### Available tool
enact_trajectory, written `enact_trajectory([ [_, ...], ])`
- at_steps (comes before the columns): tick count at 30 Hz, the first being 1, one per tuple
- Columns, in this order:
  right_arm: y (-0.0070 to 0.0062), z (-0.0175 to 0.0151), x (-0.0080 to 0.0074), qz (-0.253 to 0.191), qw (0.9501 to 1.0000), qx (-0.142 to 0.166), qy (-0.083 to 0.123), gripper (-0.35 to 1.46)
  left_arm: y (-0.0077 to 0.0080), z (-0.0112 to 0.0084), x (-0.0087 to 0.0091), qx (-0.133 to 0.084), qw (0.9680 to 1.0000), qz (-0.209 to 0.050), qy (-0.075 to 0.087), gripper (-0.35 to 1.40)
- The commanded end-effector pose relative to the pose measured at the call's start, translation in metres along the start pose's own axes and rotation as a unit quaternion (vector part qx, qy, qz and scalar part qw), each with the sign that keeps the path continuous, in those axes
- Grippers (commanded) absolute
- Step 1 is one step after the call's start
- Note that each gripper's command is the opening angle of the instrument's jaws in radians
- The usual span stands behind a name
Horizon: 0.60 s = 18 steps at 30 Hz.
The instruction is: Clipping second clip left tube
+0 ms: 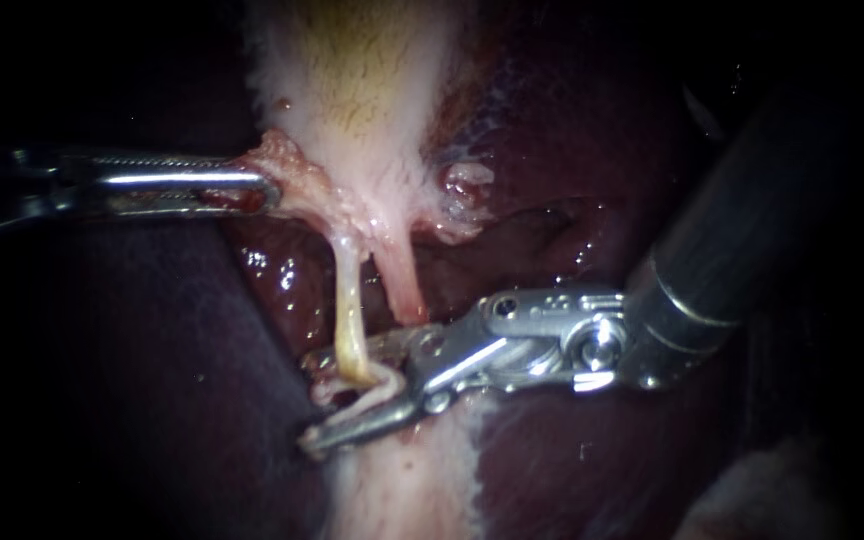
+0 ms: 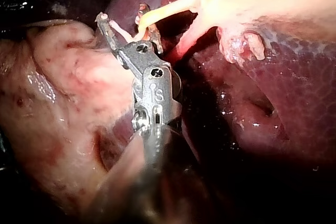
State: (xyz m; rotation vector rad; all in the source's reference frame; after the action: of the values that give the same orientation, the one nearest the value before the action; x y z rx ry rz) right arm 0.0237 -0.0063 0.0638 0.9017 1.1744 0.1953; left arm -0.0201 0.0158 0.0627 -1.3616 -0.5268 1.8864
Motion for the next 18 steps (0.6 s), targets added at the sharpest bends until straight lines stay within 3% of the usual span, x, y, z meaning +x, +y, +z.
enact_trajectory([
  [1, -0.0001, 0.0001, 0.0000, -0.002, 1.0000, 0.004, -0.002, 0.45, 0.0000, 0.0000, 0.0000, -0.001, 1.0000, 0.000, 0.000, -0.35],
  [10, -0.0001, -0.0006, 0.0007, 0.003, 1.0000, -0.001, 0.001, 0.30, 0.0000, 0.0000, 0.0000, -0.001, 1.0000, 0.000, 0.000, -0.35],
  [18, 0.0003, -0.0020, 0.0013, 0.007, 0.9999, -0.011, 0.002, -0.12, 0.0000, 0.0000, 0.0000, 0.000, 1.0000, 0.000, 0.000, -0.35],
])
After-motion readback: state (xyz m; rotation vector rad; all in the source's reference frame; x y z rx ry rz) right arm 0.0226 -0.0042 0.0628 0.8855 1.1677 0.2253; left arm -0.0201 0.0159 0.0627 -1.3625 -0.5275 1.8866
